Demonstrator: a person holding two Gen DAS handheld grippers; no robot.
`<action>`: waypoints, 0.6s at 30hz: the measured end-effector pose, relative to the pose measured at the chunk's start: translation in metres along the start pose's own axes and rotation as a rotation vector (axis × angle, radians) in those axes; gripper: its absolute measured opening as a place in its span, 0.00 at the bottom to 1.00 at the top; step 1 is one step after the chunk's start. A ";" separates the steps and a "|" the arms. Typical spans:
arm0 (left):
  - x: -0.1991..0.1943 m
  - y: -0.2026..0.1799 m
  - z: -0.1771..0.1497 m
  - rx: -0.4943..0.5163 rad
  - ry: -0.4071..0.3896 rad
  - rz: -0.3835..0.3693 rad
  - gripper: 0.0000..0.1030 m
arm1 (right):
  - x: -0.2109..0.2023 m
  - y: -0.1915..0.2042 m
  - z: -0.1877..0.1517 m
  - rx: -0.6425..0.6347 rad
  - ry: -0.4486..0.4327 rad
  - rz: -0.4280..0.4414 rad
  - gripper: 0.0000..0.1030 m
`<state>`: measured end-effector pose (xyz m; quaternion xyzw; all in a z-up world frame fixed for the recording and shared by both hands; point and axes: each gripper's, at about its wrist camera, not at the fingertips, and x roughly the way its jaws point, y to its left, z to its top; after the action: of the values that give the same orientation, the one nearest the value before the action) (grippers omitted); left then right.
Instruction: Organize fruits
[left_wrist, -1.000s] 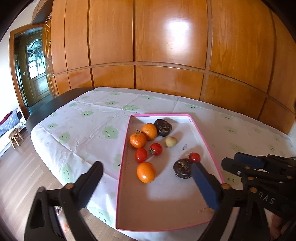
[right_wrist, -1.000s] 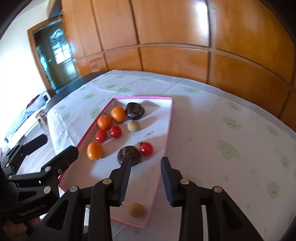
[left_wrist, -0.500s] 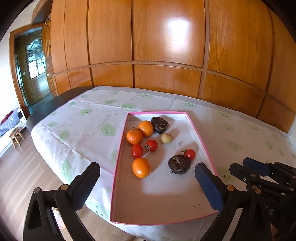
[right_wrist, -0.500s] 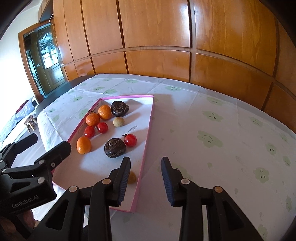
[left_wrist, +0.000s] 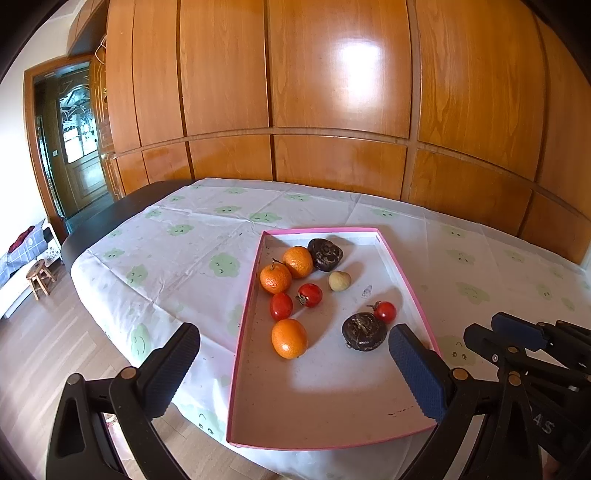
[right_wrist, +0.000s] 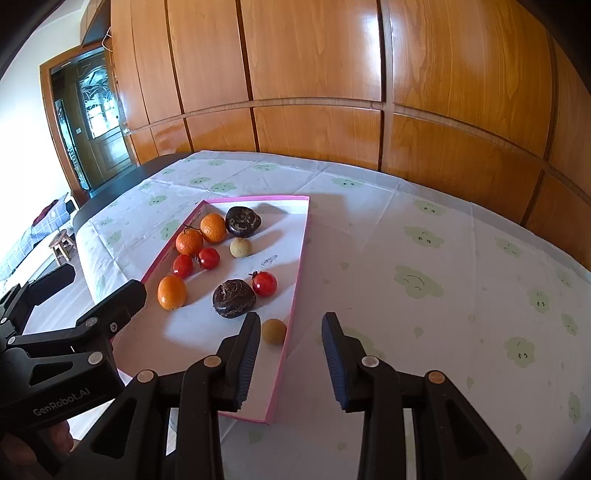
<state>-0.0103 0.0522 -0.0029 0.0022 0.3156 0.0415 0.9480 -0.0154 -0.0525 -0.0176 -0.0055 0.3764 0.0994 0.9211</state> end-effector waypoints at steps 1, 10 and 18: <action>-0.001 0.000 0.000 -0.002 -0.003 0.003 1.00 | 0.000 0.000 0.000 -0.001 -0.001 0.000 0.34; -0.003 0.001 0.002 -0.006 -0.013 0.005 1.00 | -0.002 0.001 0.001 -0.009 -0.007 -0.002 0.34; -0.004 0.002 0.003 -0.015 -0.011 -0.001 1.00 | -0.004 0.003 0.002 -0.013 -0.012 -0.004 0.34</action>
<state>-0.0121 0.0543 0.0018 -0.0048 0.3098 0.0435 0.9498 -0.0169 -0.0505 -0.0131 -0.0118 0.3702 0.0999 0.9235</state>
